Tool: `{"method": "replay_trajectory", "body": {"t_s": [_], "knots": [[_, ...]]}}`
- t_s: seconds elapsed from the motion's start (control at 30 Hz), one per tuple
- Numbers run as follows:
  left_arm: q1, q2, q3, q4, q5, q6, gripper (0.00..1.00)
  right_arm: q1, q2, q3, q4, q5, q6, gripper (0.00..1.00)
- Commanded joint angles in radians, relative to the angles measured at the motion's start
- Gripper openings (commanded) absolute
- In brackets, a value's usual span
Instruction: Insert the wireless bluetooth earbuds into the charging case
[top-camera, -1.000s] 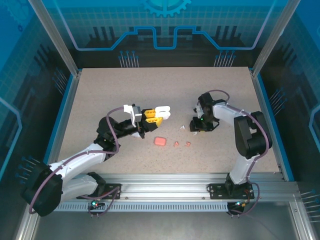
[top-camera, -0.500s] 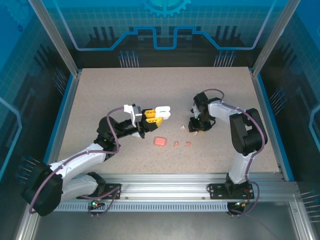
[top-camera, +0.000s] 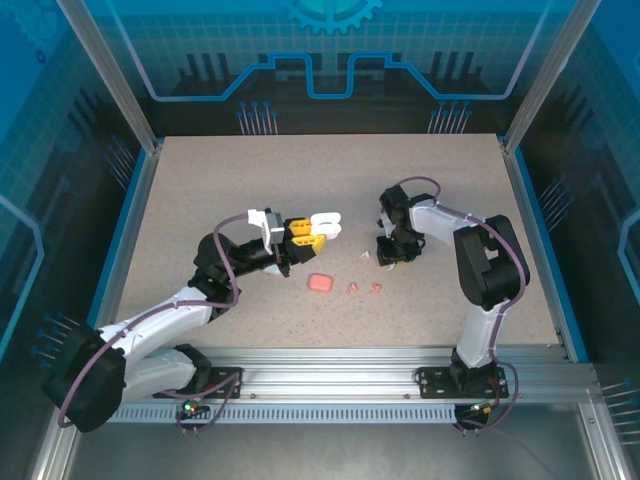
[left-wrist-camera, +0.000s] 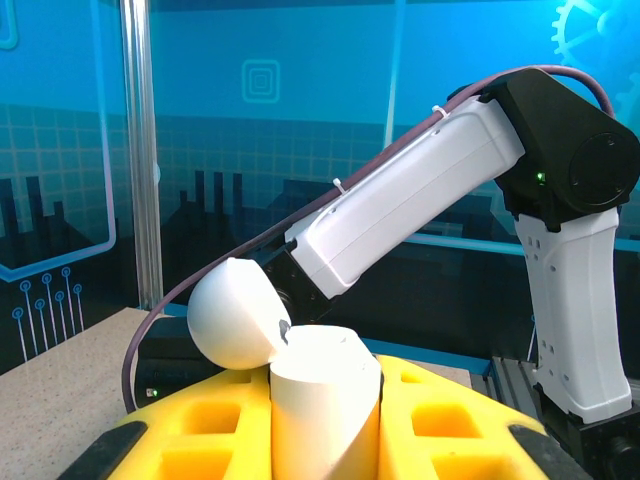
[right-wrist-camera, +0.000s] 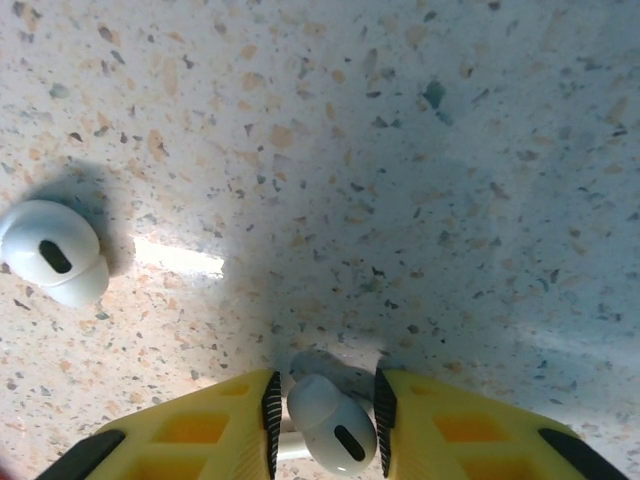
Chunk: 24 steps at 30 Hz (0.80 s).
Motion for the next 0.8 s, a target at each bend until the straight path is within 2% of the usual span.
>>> {"method": "replay_trajectory", "body": {"t_s": [0.0, 0.3, 0.53, 0.77], "knots": [[-0.008, -0.004, -0.007, 0.008, -0.014, 0.008, 0.00, 0.017, 0.027, 0.001, -0.060, -0.009, -0.008, 0.31], [-0.007, -0.008, -0.005, 0.004, -0.019, 0.011, 0.00, 0.018, 0.002, 0.001, -0.052, -0.014, -0.010, 0.24], [-0.008, -0.010, -0.003, -0.003, -0.021, 0.017, 0.00, 0.019, -0.049, -0.003, -0.040, 0.001, -0.018, 0.24], [-0.008, 0.000, 0.007, -0.005, -0.018, -0.011, 0.00, 0.019, -0.204, -0.043, 0.006, 0.023, -0.085, 0.24]]}}
